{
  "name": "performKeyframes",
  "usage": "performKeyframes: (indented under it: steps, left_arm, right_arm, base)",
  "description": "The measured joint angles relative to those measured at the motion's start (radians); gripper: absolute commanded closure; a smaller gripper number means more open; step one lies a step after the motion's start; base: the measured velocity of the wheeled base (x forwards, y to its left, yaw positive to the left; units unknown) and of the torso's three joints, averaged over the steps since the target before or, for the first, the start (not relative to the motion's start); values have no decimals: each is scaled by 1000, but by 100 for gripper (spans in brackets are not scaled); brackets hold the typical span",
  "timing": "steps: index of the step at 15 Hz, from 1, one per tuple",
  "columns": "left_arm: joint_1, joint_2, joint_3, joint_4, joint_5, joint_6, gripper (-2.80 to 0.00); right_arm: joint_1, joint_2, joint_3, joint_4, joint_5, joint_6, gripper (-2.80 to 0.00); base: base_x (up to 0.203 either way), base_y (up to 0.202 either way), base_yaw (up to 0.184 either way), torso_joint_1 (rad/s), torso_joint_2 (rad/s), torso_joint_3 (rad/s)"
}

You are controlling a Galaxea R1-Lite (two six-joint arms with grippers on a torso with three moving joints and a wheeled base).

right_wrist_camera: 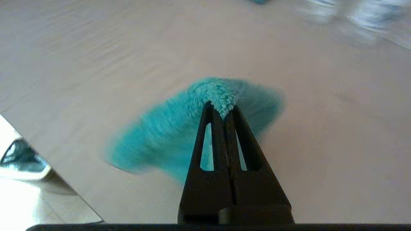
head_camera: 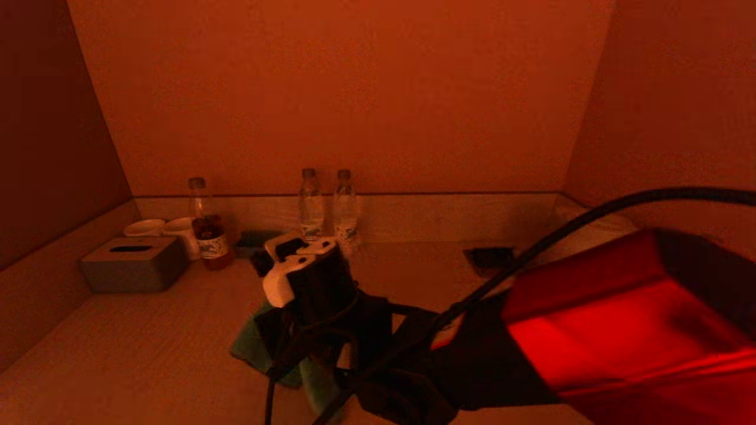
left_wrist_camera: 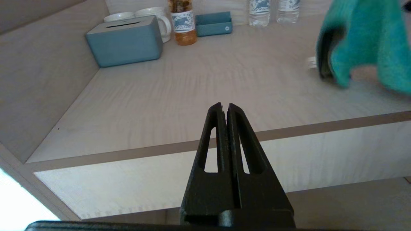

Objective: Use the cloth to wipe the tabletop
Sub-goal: Sweep the stains on the table

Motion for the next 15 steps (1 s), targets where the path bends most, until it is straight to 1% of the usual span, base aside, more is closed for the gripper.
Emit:
performKeyframes:
  steps: [2, 4, 5, 7, 8, 11, 12, 13, 15]
  left_arm:
    - [0, 0, 0, 0, 0, 0, 0]
    - [-2, 0, 0, 0, 0, 0, 0]
    - [-2, 0, 0, 0, 0, 0, 0]
    - [-1, 0, 0, 0, 0, 0, 0]
    - [-2, 0, 0, 0, 0, 0, 0]
    - [-1, 0, 0, 0, 0, 1, 0]
    - [-1, 0, 0, 0, 0, 0, 0]
    - [-2, 0, 0, 0, 0, 0, 0]
    - [-1, 0, 0, 0, 0, 0, 0]
  right_arm:
    - [-1, -48, 42, 0, -14, 10, 0]
    - [-35, -115, 130, 2, -33, 12, 0]
    - [-71, -171, 199, 2, -47, 13, 0]
    - [-174, -296, 345, 3, -76, 16, 0]
    - [-208, -340, 387, 4, -91, 17, 0]
    - [-244, -406, 427, 4, -111, 16, 0]
    - [-274, -426, 440, 4, -111, 16, 0]
    - [-335, -447, 453, 4, -111, 16, 0]
    - [-484, -487, 479, 4, -113, 15, 0]
  base:
    - [0, 0, 0, 0, 0, 0]
    - [0, 0, 0, 0, 0, 0]
    - [0, 0, 0, 0, 0, 0]
    - [0, 0, 0, 0, 0, 0]
    - [0, 0, 0, 0, 0, 0]
    - [0, 0, 0, 0, 0, 0]
    - [0, 0, 0, 0, 0, 0]
    - [0, 0, 0, 0, 0, 0]
    - [0, 0, 0, 0, 0, 0]
